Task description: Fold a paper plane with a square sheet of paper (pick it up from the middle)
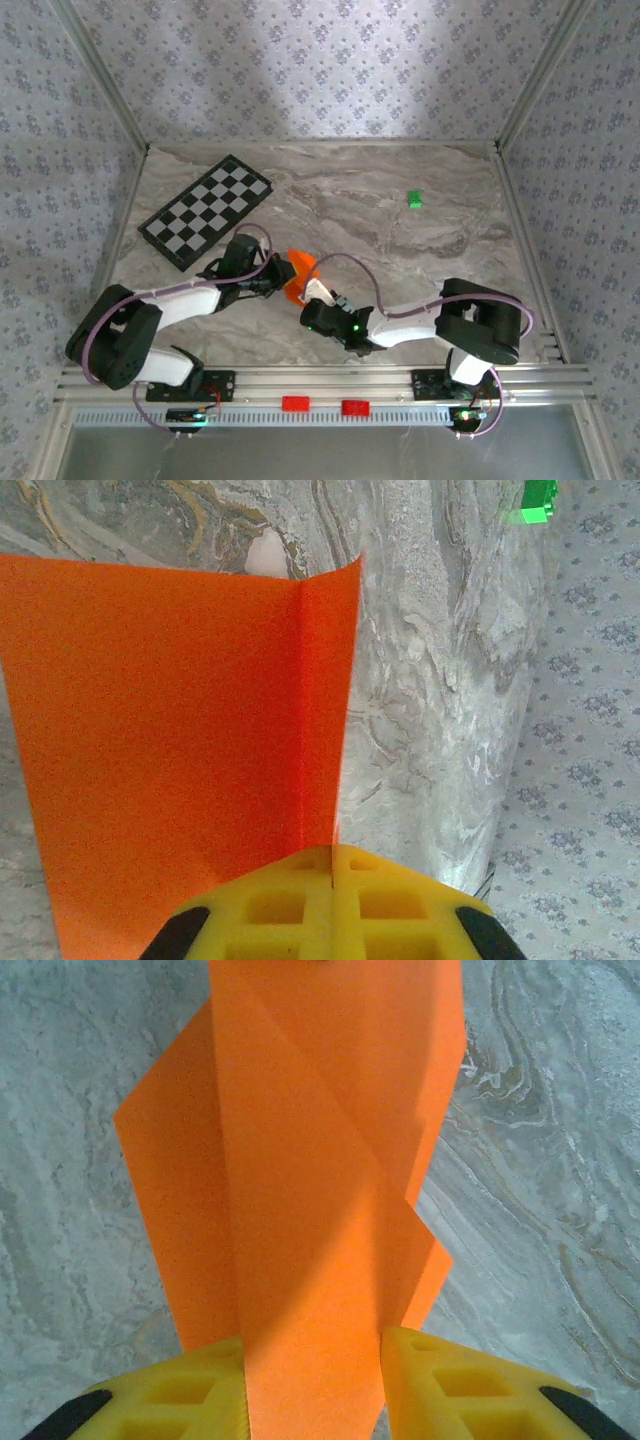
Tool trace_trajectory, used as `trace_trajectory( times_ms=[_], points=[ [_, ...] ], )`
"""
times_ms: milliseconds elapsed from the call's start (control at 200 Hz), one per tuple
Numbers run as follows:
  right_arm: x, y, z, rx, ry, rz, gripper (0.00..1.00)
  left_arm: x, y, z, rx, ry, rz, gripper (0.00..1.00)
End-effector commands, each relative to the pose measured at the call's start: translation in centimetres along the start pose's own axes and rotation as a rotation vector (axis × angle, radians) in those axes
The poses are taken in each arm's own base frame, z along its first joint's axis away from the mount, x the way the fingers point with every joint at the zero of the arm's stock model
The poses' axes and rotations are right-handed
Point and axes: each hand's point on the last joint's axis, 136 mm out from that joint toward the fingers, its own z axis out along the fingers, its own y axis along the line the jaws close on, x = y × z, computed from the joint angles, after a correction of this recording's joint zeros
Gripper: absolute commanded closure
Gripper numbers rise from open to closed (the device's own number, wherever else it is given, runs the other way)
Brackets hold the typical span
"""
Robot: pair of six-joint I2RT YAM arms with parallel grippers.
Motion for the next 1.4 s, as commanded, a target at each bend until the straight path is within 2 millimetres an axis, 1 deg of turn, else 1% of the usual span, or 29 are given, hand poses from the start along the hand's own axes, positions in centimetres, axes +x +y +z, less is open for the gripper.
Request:
trace_trajectory(
  times_ms=[0,140,245,400,460,600,830,975,1089,1219,1394],
  points=[
    [-0.7,0.0,0.1,0.004,-0.008,-0.003,0.66,0.0,-1.5,0.2,0.030,0.016,0.036,0.94],
    [-0.9,0.0,0.1,-0.002,-0.010,0.000,0.73,0.1,-1.5,0.2,0.027,0.020,0.043,0.93],
    [-0.7,0.1,0.1,-0.008,-0.001,0.003,0.77,0.1,-1.5,0.3,0.024,0.022,0.044,0.90],
    [-0.6,0.1,0.1,-0.020,0.004,0.029,0.82,0.0,-1.2,0.2,0.004,0.016,0.043,0.77],
    [-0.6,0.3,0.1,-0.034,0.004,0.042,0.84,0.0,-0.8,0.1,-0.015,0.013,0.041,0.69],
    [-0.4,0.5,0.2,-0.065,0.009,0.074,0.84,-0.1,-0.6,0.2,-0.035,0.010,0.042,0.64],
    [-0.4,0.4,0.3,-0.085,0.015,0.100,0.80,-0.1,-0.4,0.4,-0.049,0.019,0.048,0.71],
    [-0.7,0.7,0.2,-0.107,0.004,0.109,0.80,0.0,-0.2,0.5,-0.054,0.023,0.049,0.76],
    [-0.5,0.7,0.2,-0.109,0.012,0.111,0.79,0.0,-0.1,0.5,-0.055,0.025,0.049,0.80],
    [-0.2,0.7,0.3,-0.109,0.021,0.111,0.81,0.0,-0.2,0.5,-0.053,0.026,0.050,0.82],
    [0.0,0.4,0.4,-0.100,0.029,0.126,0.87,-0.1,-0.3,0.5,-0.051,0.025,0.051,0.83]
  ],
)
